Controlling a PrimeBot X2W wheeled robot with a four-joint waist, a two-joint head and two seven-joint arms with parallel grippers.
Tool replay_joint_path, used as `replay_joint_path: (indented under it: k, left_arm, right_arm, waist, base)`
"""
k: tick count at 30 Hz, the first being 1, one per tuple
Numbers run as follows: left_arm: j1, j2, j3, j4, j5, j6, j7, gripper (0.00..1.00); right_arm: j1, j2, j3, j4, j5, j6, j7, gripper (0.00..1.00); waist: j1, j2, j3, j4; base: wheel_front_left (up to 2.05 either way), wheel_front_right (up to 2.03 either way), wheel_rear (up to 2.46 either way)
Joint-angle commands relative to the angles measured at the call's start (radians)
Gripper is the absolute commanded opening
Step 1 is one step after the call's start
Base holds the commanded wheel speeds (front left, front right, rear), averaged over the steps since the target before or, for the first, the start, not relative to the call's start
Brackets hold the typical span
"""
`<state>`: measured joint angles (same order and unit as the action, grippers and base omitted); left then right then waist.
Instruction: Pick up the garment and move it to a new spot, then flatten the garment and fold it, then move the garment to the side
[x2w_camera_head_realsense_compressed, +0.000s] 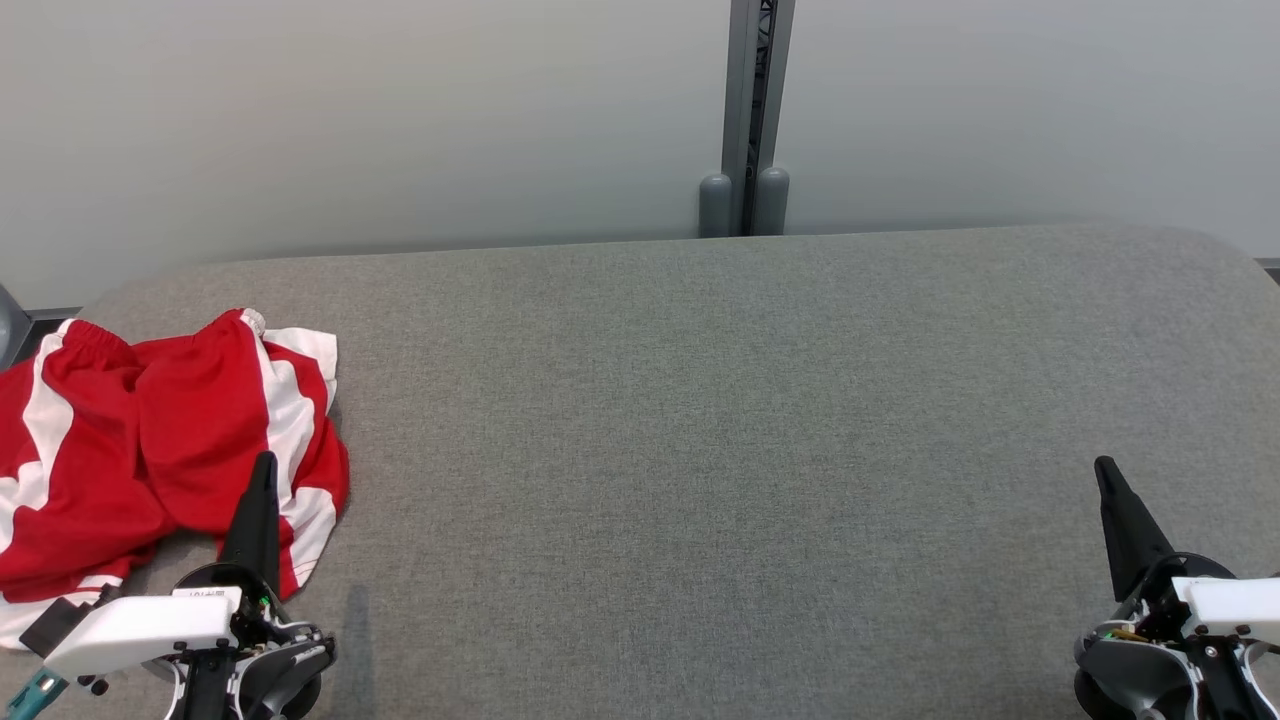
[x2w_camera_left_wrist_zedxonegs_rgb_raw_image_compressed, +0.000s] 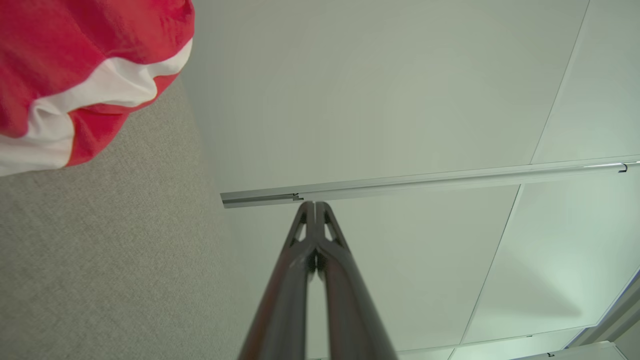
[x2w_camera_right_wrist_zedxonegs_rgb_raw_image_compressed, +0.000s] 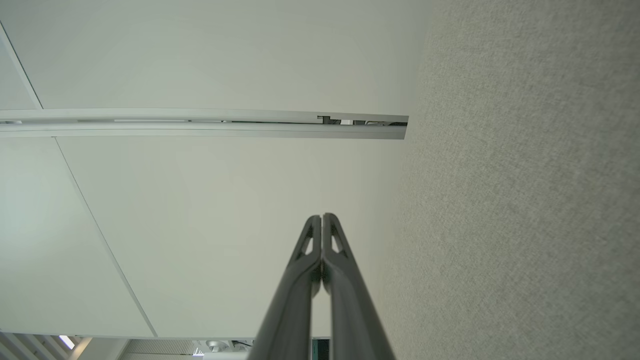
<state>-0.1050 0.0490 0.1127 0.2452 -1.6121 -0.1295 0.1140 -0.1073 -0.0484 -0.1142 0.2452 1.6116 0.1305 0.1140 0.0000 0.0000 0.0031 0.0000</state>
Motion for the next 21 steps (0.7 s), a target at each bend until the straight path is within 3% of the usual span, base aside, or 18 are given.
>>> replay_joint_path:
  k: [1,21]
  left_arm:
    - [-0.013,0.004,0.004,-0.001,0.003,-0.005,0.001,0.00]
    - [-0.013,0.004,0.004,-0.001,0.003,-0.005,0.001,0.00]
  right_arm:
    - [-0.005,-0.006,0.000,-0.003,-0.001,0.001,0.001,0.00]
    - [-0.005,-0.006,0.000,-0.003,-0.001,0.001,0.001,0.00]
  waist:
    - [0.0000,0.0000,0.000,0.000]
    - [0.0000,0.0000,0.000,0.000]
  base:
    - [0.00,0.00,0.00]
    - [0.00,0.00,0.00]
